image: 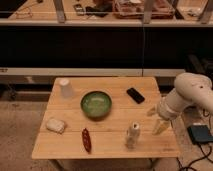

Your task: Place the bottle in the ceramic bowl

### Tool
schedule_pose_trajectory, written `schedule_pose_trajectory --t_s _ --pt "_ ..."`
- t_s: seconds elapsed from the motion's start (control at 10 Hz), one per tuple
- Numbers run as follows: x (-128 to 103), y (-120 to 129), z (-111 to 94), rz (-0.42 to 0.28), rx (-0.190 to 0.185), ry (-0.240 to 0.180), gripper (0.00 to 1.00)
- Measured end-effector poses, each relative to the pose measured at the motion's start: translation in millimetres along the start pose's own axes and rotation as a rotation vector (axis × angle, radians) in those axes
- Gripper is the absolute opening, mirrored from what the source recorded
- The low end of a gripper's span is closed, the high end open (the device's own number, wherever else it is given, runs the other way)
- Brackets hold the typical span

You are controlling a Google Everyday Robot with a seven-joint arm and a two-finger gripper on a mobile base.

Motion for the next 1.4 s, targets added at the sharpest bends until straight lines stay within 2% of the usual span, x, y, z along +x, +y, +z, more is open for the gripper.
schedule_pose_trajectory --t_s 0.3,0.5,0.9,1.4 --pt "1 -3 8 -0.021 0.024 -0.153 0.65" --pt "1 -2 21 -0.038 0.014 -0.199 0.65" --pt "-29 9 41 -0.074 -0.064 -0.221 0.65" --pt "-75 29 37 -0.141 -0.161 -0.265 0.63"
